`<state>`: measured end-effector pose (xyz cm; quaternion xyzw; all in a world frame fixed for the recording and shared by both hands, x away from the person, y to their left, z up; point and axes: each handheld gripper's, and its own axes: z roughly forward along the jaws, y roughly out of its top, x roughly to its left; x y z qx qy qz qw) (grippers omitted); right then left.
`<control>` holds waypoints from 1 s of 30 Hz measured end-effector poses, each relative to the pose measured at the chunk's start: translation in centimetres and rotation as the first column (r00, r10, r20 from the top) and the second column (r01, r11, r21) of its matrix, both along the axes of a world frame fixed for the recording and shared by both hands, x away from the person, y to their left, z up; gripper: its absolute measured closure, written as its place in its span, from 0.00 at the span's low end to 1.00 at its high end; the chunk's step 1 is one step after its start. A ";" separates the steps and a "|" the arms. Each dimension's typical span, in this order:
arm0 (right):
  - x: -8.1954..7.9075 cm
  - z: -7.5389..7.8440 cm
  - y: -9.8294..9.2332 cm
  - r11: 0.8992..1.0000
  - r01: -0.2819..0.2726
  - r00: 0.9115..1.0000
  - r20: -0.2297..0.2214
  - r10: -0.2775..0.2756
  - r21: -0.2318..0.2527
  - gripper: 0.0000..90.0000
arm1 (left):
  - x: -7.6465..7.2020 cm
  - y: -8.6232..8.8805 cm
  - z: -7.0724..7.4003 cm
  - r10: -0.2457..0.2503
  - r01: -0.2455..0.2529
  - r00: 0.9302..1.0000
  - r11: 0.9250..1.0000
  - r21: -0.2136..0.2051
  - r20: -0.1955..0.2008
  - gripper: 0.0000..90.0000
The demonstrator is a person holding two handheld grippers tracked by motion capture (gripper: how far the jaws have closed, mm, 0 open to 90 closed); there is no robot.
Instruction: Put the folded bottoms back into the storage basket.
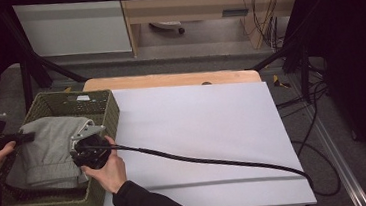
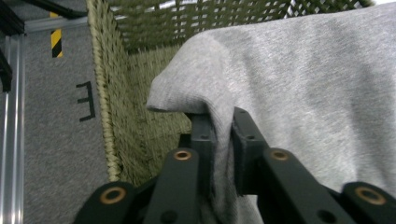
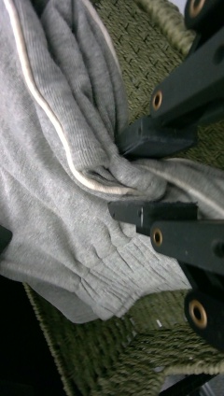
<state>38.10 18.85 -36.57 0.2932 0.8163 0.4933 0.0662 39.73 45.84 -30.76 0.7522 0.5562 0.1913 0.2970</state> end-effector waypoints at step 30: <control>1.8 1.4 -10.5 0.998 0.056 0.997 0.053 -0.054 -0.032 0.09 | -1.0 -3.7 -1.2 -0.061 0.066 0.993 0.997 -0.037 0.104 0.09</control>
